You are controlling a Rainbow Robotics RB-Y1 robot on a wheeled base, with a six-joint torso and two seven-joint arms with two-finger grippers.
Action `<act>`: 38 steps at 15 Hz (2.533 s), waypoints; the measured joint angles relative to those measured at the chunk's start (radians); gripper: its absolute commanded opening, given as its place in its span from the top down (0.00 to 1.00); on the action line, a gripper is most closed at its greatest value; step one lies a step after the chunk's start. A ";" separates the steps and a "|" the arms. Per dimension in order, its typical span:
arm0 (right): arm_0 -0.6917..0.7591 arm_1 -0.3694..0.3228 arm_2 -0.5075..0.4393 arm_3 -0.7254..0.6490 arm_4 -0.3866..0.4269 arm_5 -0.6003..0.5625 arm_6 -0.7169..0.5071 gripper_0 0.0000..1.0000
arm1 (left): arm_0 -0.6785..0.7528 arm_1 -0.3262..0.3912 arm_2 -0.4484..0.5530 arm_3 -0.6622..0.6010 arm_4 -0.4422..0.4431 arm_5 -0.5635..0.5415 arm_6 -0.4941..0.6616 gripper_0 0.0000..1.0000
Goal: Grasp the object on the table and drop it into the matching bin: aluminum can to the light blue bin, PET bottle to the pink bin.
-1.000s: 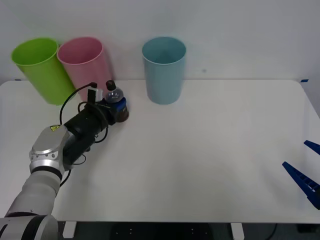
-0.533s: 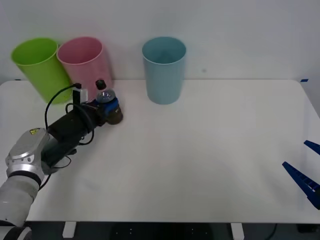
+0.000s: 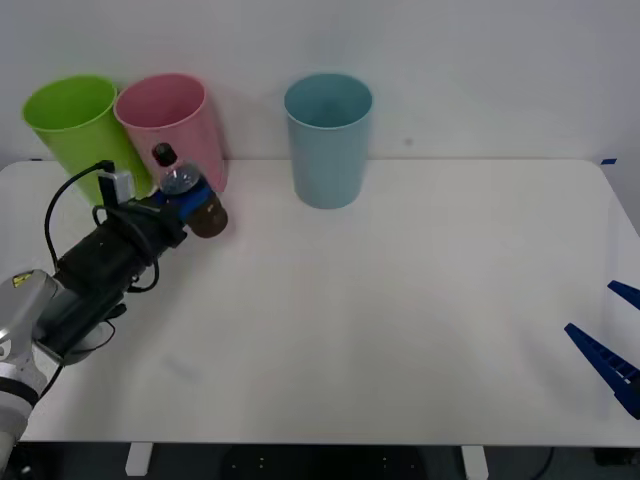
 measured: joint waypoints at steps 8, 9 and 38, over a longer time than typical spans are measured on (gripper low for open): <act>0.000 0.000 0.000 0.000 0.000 0.000 0.000 0.00 | 0.069 0.061 0.001 -0.191 0.069 0.093 0.084 1.00; 0.000 0.000 0.000 0.000 0.000 0.000 0.000 0.00 | 0.072 0.069 0.002 -0.217 0.069 0.094 0.121 1.00; 0.000 0.000 0.000 0.000 0.000 0.000 0.000 0.00 | -0.539 0.112 0.012 0.279 -0.188 0.163 0.235 1.00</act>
